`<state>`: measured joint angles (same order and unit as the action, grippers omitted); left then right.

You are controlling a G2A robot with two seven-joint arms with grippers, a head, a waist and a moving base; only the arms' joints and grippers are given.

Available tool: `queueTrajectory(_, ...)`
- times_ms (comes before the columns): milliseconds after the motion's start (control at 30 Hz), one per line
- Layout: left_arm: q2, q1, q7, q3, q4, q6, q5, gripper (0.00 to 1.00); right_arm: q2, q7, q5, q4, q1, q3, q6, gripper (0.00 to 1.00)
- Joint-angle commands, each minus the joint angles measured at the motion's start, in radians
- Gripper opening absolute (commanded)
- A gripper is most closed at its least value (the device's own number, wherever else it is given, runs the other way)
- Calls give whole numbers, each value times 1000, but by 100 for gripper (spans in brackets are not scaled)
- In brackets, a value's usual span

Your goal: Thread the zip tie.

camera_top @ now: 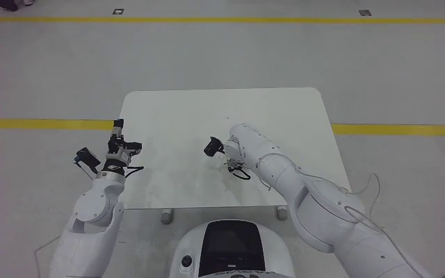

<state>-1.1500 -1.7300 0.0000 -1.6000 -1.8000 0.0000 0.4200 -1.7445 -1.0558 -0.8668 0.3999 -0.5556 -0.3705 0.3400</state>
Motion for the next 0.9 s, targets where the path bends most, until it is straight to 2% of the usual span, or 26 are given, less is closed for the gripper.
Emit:
queueTrajectory(0, 0, 0, 0, 0, 0, 0, 0, 100, -1, 0, 2, -2, 1, 2, 0, 0)
queueTrajectory(300, 0, 0, 0, 0, 0, 0, 0, 100, -2, -14, 11, 0, 14, 2, 0, 0)
queueTrajectory(533, 0, 0, 0, 0, 0, 0, 0, 100, 8, -44, 20, 29, 25, -5, 0, 0)
queueTrajectory(667, 0, 0, 0, 0, 0, 0, 0, 100, 21, -77, 33, 66, 29, -9, 0, 0)
queueTrajectory(867, 0, 0, 0, 0, 0, 0, 0, 100, 63, -117, 68, 142, 32, -22, 0, 0)
